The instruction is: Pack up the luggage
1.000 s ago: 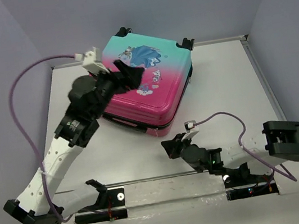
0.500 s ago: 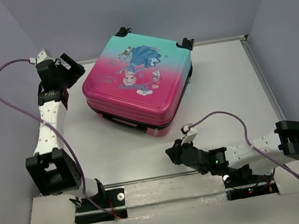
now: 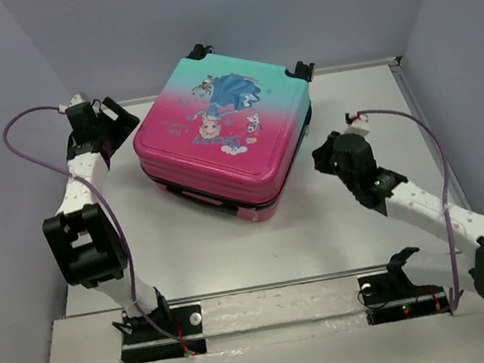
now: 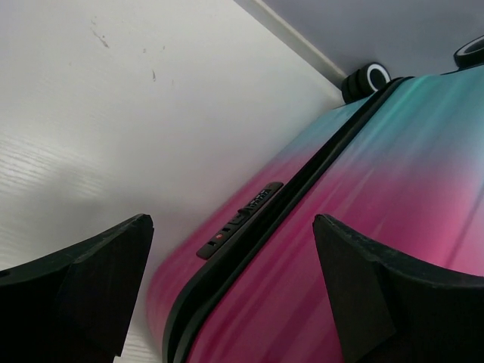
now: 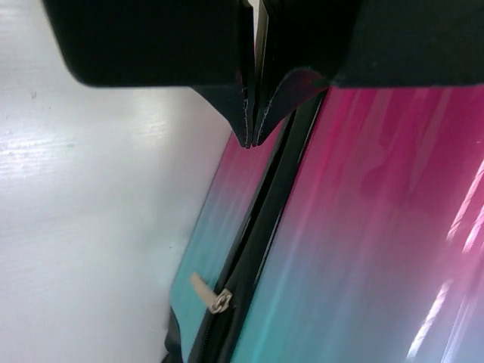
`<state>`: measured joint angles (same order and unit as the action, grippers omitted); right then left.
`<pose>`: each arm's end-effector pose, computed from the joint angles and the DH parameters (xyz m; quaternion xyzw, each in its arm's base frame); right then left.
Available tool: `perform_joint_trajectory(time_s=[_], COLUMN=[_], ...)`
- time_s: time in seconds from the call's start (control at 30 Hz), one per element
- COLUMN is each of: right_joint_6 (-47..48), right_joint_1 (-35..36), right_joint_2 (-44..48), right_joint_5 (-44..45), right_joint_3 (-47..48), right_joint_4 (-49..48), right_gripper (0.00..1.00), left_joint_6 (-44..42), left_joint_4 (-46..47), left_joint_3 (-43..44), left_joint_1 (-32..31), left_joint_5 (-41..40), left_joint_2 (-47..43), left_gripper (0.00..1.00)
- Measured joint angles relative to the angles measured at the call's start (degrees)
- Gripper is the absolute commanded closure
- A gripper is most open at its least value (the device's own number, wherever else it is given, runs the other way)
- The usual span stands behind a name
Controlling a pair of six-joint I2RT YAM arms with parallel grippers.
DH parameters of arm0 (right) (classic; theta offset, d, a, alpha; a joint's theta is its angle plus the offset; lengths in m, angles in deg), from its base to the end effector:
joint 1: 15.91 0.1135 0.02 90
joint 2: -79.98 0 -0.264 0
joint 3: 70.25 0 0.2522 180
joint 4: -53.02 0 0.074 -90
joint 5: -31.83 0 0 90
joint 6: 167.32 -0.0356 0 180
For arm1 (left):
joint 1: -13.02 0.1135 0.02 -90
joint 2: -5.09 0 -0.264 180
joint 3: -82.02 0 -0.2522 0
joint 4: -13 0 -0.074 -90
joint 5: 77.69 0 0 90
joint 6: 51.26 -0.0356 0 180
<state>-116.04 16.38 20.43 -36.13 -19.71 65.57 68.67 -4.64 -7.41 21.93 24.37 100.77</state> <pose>0.2056 0.1141 0.2623 0.1528 0.8043 0.1919 0.5412 0.3940 0.0542 0.3117 -0.2205 0.8003 -0.1865 0.5255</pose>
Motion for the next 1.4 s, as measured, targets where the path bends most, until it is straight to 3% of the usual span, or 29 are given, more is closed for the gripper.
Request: perform_joint_trajectory(time_s=[0.17, 0.37, 0.53, 0.63, 0.77, 1.03, 1.27, 1.4], right_joint_6=[3.13, 5.99, 10.78, 14.67, 19.58, 23.47, 20.55, 20.57], right_joint_1=[-8.98, -10.93, -13.20, -14.91, -17.25, -19.71, -23.34, -24.74], right_joint_2=[-15.89, -29.55, -35.01, -38.64, -44.06, -56.35, -56.76, -50.38], right_joint_5=[-9.05, -15.56, -18.03, -20.63, -26.27, -34.71, -41.11, -42.93], right_joint_3=[9.35, 20.57, 27.32, 31.85, 40.35, 60.19, 62.27, 59.32], right_joint_4=[-0.48, 0.55, 2.45, 3.04, 8.09, 16.59, 16.17, 16.33], right_gripper=[0.93, 0.93, 0.92, 0.87, 0.69, 0.38, 0.09, 0.06], left_joint_6=[1.27, 4.72, 8.22, 10.38, 11.17, 10.91, 10.91, 10.91], left_joint_4=[4.98, 12.02, 17.22, 20.96, 24.74, 21.77, 14.62, 8.31], left_joint_3=[-0.61, -6.36, -15.78, -24.09, -33.90, -46.16, -45.51, -41.27], left_joint_1=[-3.13, -3.80, -5.31, -7.89, -13.18, -24.59, -30.29, -31.19], left_joint_5=[-3.28, -5.49, -8.59, -11.15, -13.11, -19.78, -23.34, -22.16], left_joint_2=[3.74, 2.67, -4.33, -12.72, -25.40, -43.01, -47.30, -47.43], left_gripper=[0.01, 0.01, 0.01, 0.01, 0.01, 0.01, 0.01, 0.01])
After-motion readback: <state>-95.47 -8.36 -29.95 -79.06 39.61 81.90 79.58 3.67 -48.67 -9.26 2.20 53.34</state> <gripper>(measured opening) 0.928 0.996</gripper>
